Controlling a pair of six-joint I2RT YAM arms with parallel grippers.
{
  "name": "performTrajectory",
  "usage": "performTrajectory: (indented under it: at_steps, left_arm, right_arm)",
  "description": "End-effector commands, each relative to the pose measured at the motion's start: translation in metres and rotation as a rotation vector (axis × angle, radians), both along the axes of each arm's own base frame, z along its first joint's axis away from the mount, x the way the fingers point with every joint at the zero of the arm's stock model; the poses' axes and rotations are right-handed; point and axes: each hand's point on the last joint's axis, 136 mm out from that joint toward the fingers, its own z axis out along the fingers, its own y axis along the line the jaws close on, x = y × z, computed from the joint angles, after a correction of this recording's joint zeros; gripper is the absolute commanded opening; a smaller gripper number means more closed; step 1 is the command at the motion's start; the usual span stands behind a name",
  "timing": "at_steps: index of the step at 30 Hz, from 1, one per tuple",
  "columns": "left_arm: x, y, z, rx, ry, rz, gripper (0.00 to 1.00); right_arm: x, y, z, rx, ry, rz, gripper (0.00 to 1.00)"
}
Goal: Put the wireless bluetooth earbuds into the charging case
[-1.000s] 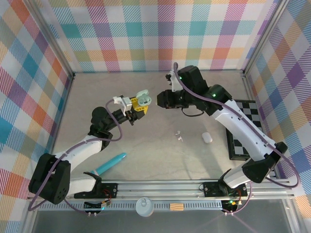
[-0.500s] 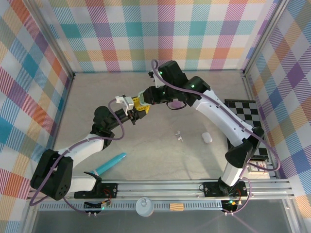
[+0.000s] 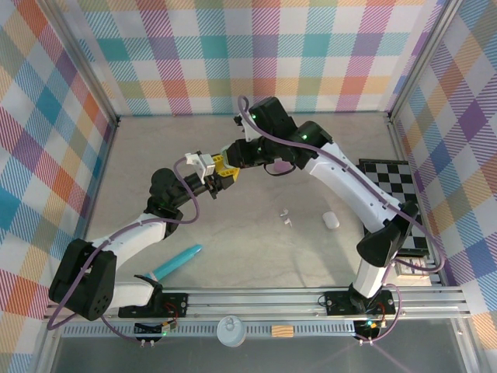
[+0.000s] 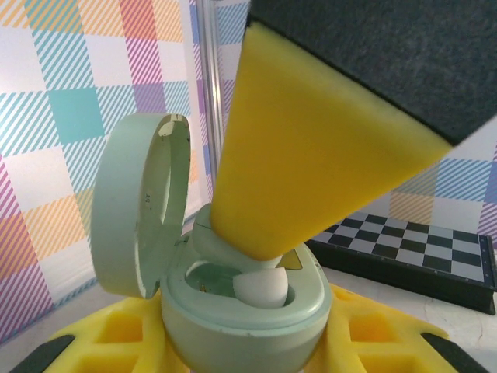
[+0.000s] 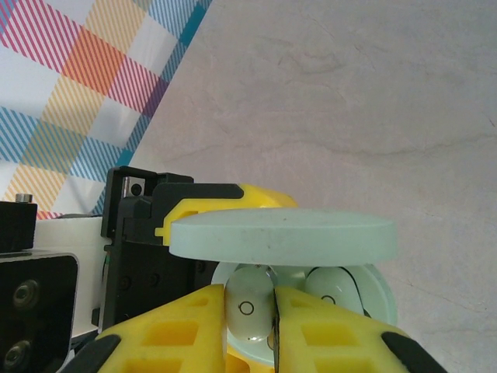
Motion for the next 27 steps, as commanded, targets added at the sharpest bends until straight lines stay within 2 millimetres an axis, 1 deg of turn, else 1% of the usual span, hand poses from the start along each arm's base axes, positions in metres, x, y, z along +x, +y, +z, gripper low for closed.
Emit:
performTrajectory:
  at_steps: [1,7,11,17,23,27]
  left_arm:
    - [-0.001,-0.001,0.02,-0.008,-0.072,-0.001,0.31]
    - [-0.001,-0.001,0.02,-0.008,-0.072,0.001,0.31]
    - [-0.001,-0.001,0.019,-0.005,-0.069,0.001,0.31]
    - [-0.003,0.0,0.021,-0.006,-0.072,0.001,0.31]
    - [-0.006,0.0,0.022,-0.005,-0.076,0.001,0.31]
    - [-0.008,0.001,0.023,-0.006,-0.081,-0.004,0.31]
  right_arm:
    - [-0.007,0.006,-0.004,-0.01,0.012,0.044,0.21]
    - [-0.01,0.008,-0.006,-0.013,0.023,0.051,0.21]
    - [-0.012,0.01,0.0,0.011,0.025,0.058,0.22]
    - [-0.01,0.004,0.004,-0.003,0.002,0.041,0.33]
    - [-0.01,-0.009,0.021,-0.005,-0.064,0.014,0.41]
    - [-0.017,-0.017,0.045,0.049,-0.136,0.019,0.48]
